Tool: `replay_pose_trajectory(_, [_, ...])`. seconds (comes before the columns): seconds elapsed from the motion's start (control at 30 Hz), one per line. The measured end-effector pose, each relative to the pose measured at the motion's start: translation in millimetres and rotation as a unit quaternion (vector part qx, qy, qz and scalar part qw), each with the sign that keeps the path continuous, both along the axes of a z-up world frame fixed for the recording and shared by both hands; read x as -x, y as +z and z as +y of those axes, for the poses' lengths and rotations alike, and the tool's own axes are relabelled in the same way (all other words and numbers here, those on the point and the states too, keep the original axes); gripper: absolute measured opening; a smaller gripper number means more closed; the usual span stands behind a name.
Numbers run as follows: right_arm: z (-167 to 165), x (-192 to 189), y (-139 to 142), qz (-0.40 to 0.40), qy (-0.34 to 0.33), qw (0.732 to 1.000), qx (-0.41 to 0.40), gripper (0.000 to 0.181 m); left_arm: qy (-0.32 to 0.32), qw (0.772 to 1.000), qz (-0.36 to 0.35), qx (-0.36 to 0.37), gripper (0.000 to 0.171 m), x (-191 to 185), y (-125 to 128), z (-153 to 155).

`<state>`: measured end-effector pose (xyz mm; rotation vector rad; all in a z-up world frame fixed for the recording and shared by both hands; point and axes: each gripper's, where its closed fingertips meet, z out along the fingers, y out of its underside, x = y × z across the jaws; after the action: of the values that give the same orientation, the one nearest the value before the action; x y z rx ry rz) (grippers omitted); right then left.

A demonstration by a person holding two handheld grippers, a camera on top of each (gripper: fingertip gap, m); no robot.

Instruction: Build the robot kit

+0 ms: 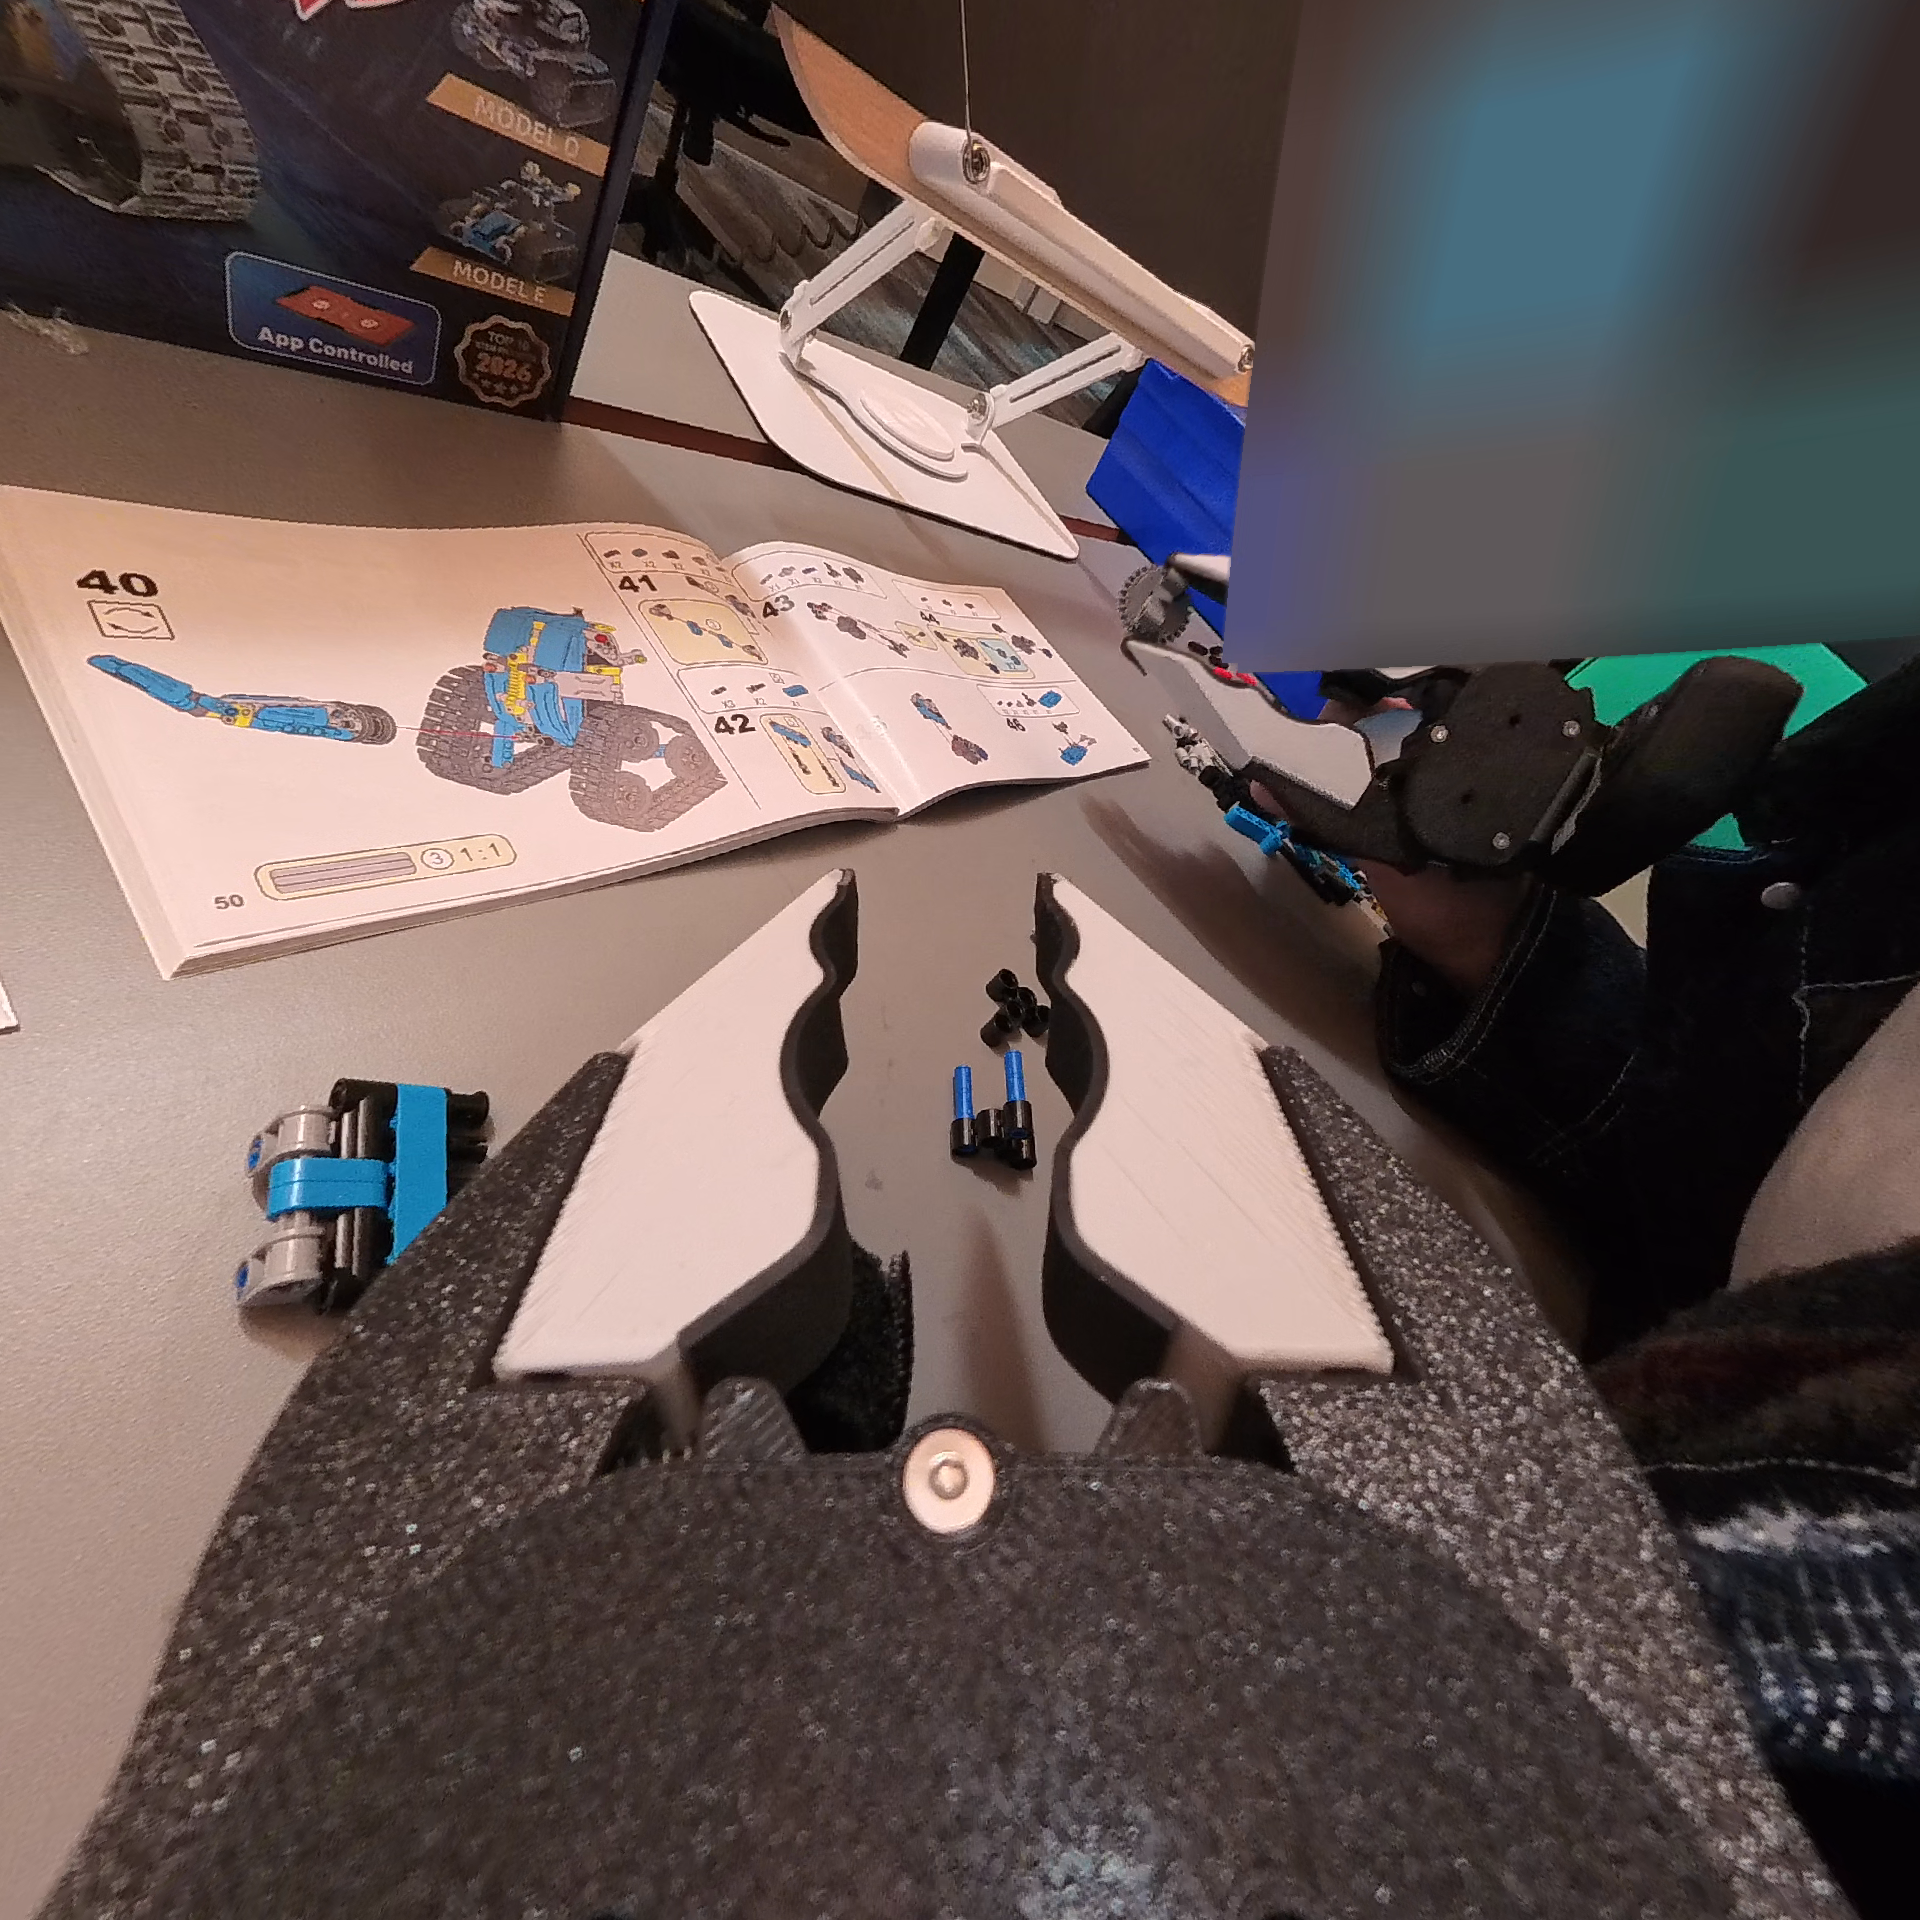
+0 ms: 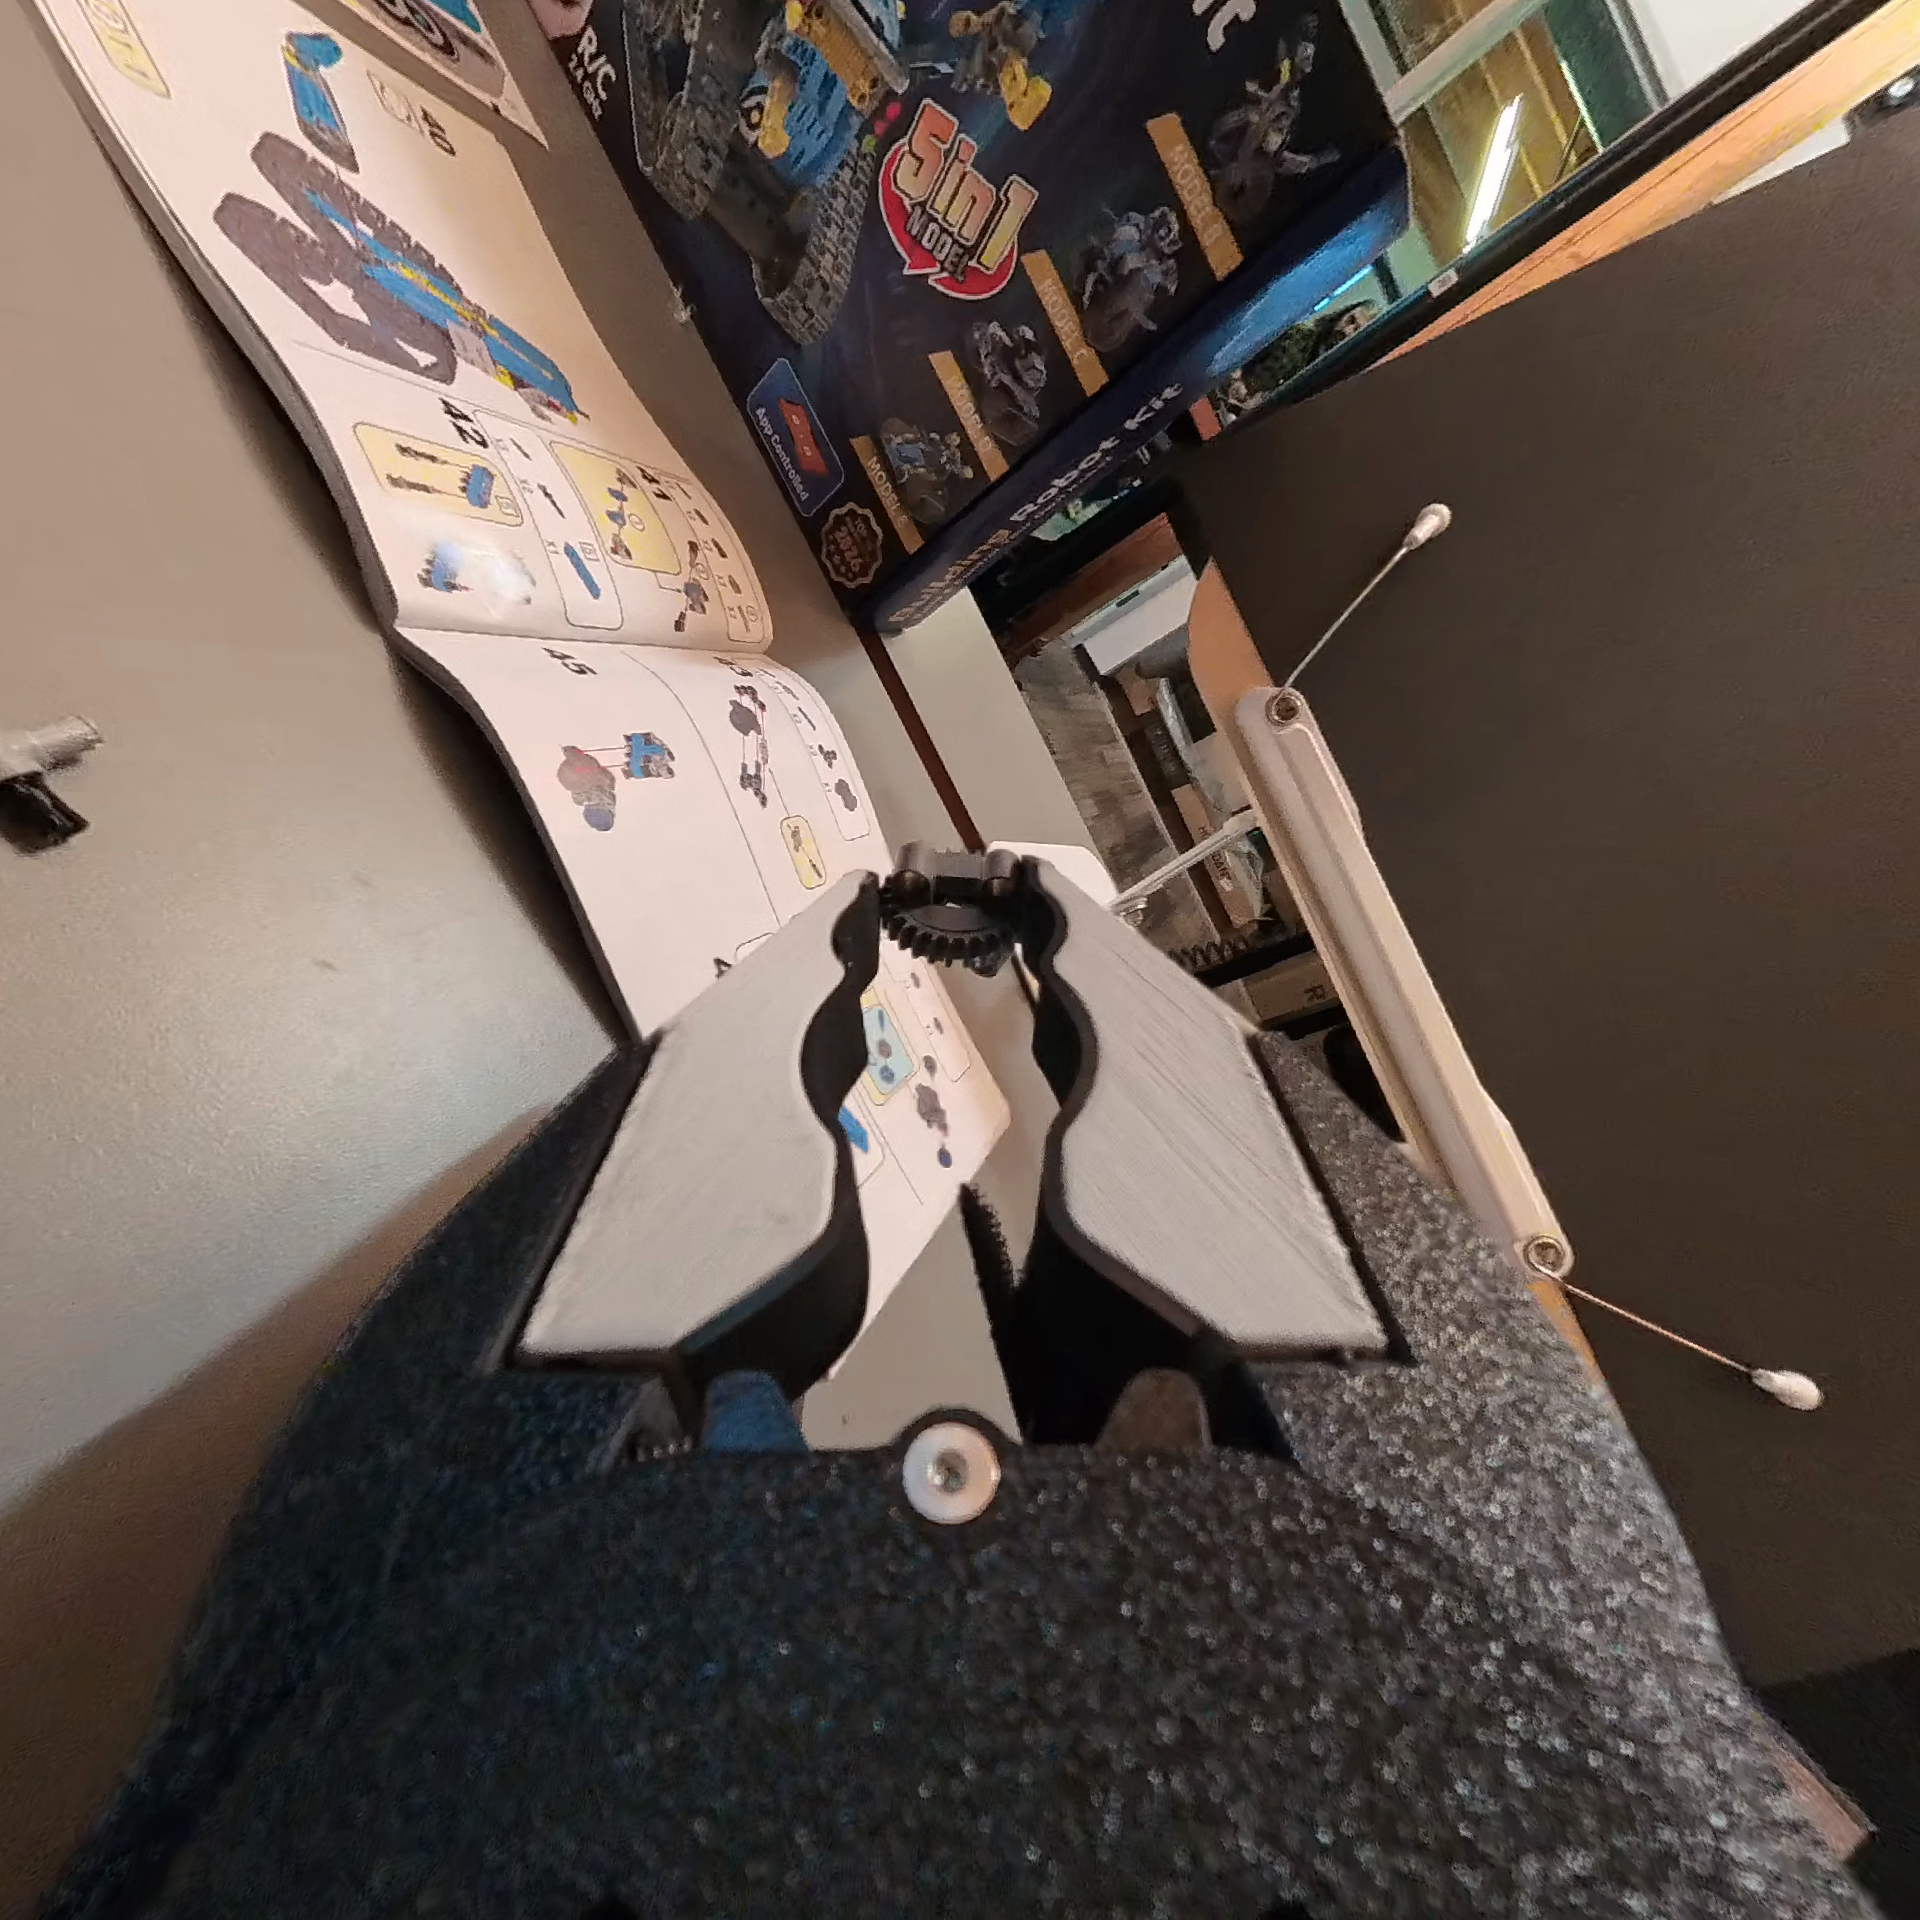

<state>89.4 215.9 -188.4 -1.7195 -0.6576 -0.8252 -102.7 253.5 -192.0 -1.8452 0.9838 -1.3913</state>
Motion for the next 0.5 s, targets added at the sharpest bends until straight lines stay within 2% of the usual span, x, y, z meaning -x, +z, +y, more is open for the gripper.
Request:
replay_pose_trajectory(0.17, [0.2, -1.7, -1.1, 0.025, 0.000, 1.000, 0.000, 0.027, 0.000, 1.000, 0.000, 0.000, 0.034, 0.0, 0.2, 0.0])
replay_pose_trajectory(0.23, [0.0, -3.6, -1.2, 0.060, -0.003, 0.998, -0.004, 0.027, 0.000, 1.000, -0.001, 0.000, 0.034, 0.1, 0.2, 0.0])
replay_pose_trajectory(0.3, [-0.3, -6.3, 1.6, 0.127, -0.002, 0.992, -0.016, 0.027, -0.001, 1.000, -0.001, 0.000, 0.034, 0.0, 0.4, -0.4])
replay_pose_trajectory(0.37, [-1.4, -6.8, 11.7, 0.242, 0.014, 0.969, -0.039, 0.027, 0.000, 1.000, -0.001, 0.000, 0.034, 0.2, 0.6, -0.3])
replay_pose_trajectory(0.4, [-2.2, -7.0, 20.5, 0.315, 0.028, 0.947, -0.059, 0.028, 0.000, 1.000, -0.002, 0.000, 0.034, 0.2, 0.8, -0.3])
replay_pose_trajectory(0.43, [-3.5, -6.7, 31.0, 0.401, 0.049, 0.911, -0.083, 0.027, 0.000, 1.000, -0.002, 0.001, 0.034, 0.3, 1.0, -0.3])
replay_pose_trajectory(0.47, [-5.1, -8.5, 41.7, 0.499, 0.072, 0.857, -0.108, 0.027, 0.000, 1.000, -0.002, 0.000, 0.034, 0.3, 1.1, -0.3])
replay_pose_trajectory(0.5, [-7.3, -12.5, 51.7, 0.597, 0.095, 0.786, -0.129, 0.027, 0.000, 1.000, -0.003, 0.000, 0.034, 0.4, 1.5, -0.4])
